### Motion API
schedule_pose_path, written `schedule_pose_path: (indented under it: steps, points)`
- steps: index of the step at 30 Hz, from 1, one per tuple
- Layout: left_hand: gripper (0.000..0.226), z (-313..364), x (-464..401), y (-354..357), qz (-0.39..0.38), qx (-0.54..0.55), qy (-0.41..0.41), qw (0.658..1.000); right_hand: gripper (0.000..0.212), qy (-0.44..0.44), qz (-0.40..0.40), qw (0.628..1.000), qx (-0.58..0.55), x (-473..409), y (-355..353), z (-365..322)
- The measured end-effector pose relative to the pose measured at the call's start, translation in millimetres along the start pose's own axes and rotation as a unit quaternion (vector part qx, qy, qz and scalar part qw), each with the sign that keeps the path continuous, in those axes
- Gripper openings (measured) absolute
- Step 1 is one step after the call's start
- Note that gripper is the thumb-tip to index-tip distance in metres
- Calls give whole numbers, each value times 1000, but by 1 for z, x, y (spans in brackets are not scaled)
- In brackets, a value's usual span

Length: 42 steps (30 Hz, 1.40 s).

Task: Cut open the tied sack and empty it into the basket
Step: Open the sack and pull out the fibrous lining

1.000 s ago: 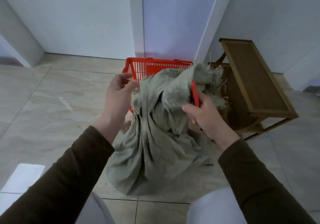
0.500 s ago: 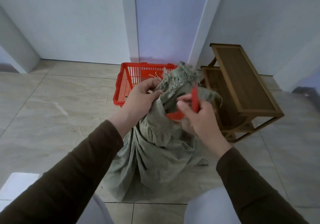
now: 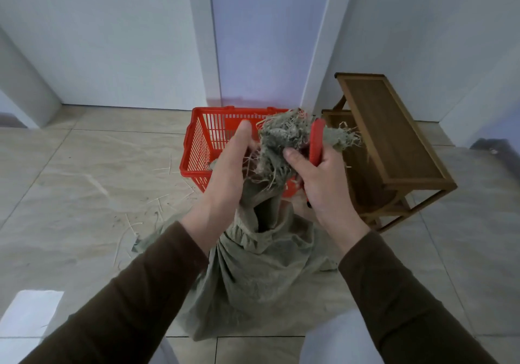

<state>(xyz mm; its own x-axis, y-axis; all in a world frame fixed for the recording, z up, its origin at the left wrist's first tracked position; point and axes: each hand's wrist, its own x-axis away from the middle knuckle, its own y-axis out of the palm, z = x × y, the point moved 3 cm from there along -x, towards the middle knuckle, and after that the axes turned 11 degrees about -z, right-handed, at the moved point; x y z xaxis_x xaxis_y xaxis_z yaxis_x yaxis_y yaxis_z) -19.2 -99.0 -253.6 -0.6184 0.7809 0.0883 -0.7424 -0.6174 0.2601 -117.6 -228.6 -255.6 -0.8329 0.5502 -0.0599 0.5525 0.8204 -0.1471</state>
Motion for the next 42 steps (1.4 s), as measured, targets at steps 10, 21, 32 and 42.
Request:
schedule_pose_path:
  steps: [10,21,32,42]
  points:
    - [13,61,20,11,30,8,-69,997,45,141,-10,981,-136,16,0,-63]
    - [11,131,78,43,99,191,-216,953,15,293,-37,942,-157,48,1,-165]
    - [24,174,112,79,78,294,-294,906,13,296,-115,935,-159,89,-12,-223]
    - [21,167,123,70,152,150,-318,924,16,394,-11,917,-56,101,-22,-217]
